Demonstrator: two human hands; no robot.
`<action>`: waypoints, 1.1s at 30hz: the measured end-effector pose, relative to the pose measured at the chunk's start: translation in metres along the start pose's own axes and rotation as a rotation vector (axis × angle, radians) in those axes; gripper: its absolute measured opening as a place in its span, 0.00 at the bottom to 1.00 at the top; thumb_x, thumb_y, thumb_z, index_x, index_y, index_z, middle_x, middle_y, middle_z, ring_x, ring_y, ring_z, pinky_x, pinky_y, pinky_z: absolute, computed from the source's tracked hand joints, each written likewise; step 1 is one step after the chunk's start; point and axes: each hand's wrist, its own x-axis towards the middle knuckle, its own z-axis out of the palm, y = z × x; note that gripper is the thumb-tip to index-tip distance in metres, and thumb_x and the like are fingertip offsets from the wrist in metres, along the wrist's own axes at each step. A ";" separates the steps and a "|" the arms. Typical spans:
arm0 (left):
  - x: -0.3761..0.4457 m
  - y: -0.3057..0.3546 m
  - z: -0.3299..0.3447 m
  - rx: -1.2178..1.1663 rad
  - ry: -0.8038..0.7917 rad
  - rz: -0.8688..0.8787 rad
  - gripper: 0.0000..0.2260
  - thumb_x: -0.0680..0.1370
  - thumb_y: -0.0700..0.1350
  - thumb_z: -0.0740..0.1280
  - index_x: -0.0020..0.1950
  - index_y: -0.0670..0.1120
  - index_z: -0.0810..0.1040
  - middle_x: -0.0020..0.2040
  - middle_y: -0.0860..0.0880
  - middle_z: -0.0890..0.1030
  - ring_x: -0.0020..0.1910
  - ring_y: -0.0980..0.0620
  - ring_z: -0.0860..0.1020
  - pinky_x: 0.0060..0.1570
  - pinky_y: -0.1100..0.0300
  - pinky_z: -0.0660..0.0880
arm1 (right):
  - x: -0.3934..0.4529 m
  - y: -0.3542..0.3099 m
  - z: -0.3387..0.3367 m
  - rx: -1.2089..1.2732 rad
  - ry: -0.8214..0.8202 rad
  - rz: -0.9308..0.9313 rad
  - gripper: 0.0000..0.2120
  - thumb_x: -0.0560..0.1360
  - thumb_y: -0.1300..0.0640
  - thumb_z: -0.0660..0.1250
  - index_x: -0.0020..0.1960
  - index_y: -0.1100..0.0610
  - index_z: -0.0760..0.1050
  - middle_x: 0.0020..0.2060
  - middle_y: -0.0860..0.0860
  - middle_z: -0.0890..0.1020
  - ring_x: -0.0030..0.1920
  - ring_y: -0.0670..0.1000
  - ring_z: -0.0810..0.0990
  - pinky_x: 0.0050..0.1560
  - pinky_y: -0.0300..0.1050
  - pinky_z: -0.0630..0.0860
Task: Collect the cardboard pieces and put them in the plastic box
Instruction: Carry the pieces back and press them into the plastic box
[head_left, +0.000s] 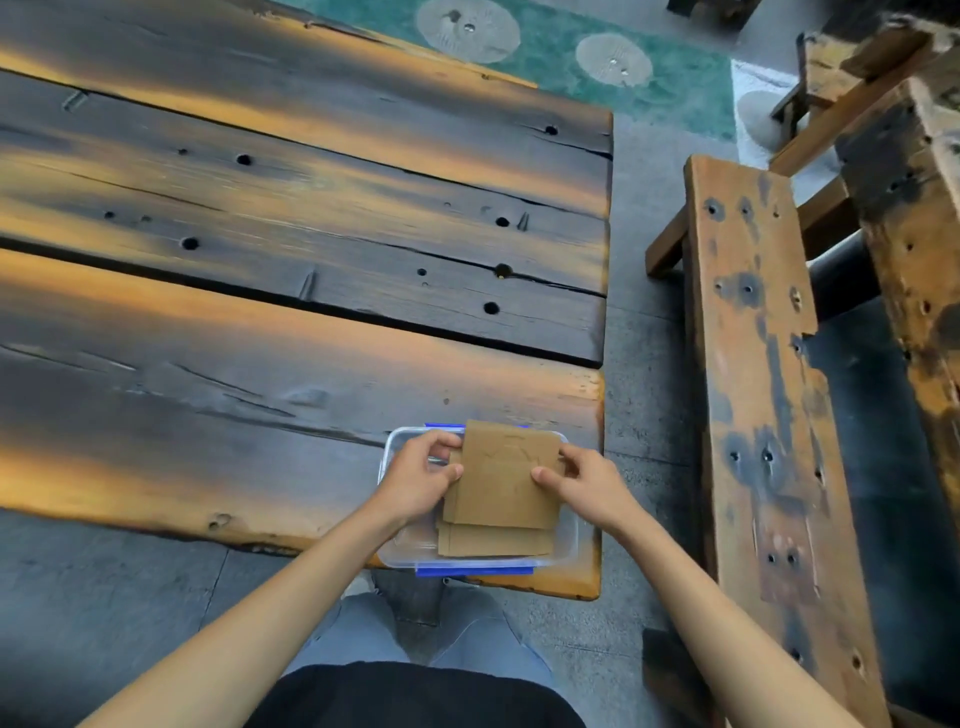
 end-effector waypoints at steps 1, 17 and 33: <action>-0.002 -0.005 0.003 0.008 0.013 -0.017 0.12 0.76 0.34 0.70 0.58 0.45 0.79 0.52 0.45 0.78 0.45 0.49 0.79 0.56 0.50 0.78 | 0.001 0.000 0.001 -0.099 -0.011 0.004 0.18 0.76 0.43 0.70 0.61 0.51 0.81 0.49 0.48 0.87 0.52 0.52 0.84 0.56 0.51 0.80; -0.009 -0.028 0.017 0.367 0.019 -0.077 0.08 0.76 0.47 0.67 0.54 0.48 0.77 0.57 0.48 0.72 0.55 0.49 0.77 0.59 0.55 0.74 | 0.019 -0.034 -0.007 -0.659 -0.210 0.057 0.18 0.77 0.46 0.67 0.36 0.53 0.65 0.41 0.53 0.78 0.46 0.57 0.78 0.43 0.46 0.73; 0.026 -0.017 0.039 0.192 -0.038 -0.066 0.26 0.78 0.60 0.64 0.71 0.49 0.68 0.70 0.49 0.73 0.67 0.49 0.72 0.64 0.53 0.70 | 0.031 -0.011 -0.002 -0.529 -0.208 -0.050 0.30 0.74 0.59 0.54 0.77 0.53 0.65 0.54 0.61 0.85 0.60 0.65 0.81 0.59 0.57 0.79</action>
